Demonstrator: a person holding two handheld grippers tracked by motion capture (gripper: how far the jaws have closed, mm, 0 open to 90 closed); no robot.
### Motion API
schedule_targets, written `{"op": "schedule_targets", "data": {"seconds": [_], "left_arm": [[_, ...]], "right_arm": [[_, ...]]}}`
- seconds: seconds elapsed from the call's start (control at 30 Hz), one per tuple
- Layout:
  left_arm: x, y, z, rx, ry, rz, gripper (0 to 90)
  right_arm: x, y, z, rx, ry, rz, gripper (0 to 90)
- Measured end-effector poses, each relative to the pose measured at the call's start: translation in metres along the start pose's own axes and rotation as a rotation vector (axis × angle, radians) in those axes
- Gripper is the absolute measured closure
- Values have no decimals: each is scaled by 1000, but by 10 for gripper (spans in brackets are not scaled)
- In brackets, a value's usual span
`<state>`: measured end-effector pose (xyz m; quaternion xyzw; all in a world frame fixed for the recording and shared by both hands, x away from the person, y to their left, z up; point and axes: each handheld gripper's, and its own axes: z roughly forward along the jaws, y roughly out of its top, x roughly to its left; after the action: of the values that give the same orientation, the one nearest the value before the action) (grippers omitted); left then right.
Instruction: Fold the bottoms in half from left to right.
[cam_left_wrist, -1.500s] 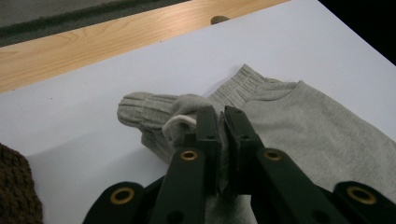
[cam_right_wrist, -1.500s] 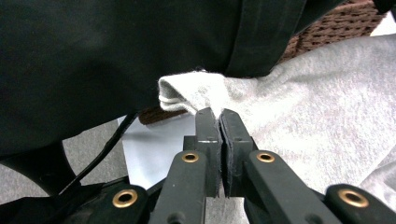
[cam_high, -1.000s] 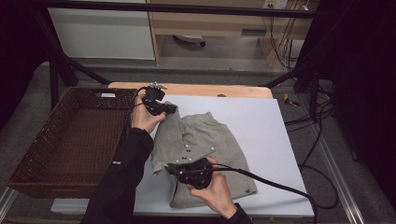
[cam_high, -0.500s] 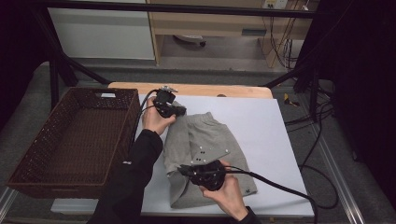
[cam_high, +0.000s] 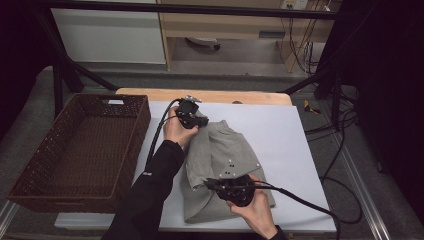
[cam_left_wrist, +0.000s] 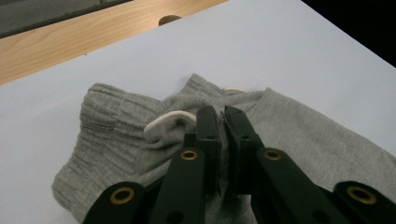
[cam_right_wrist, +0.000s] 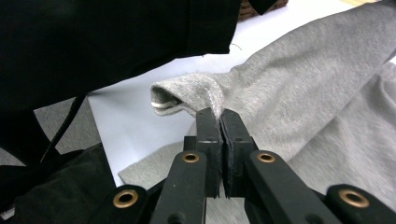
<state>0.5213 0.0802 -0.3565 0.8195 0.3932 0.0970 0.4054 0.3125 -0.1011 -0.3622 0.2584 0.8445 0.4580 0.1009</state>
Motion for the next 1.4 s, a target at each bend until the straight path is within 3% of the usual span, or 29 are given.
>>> {"op": "schedule_targets", "data": {"seconds": [0.7,1.4], "left_arm": [[-21,3,34,20,-27,33,851],[-34,0,61,45,-46,64,849]], "right_arm": [[-17,-28,-24,13,-40,42,880],[-30,-58,-42,49,-79,71,879]]}}
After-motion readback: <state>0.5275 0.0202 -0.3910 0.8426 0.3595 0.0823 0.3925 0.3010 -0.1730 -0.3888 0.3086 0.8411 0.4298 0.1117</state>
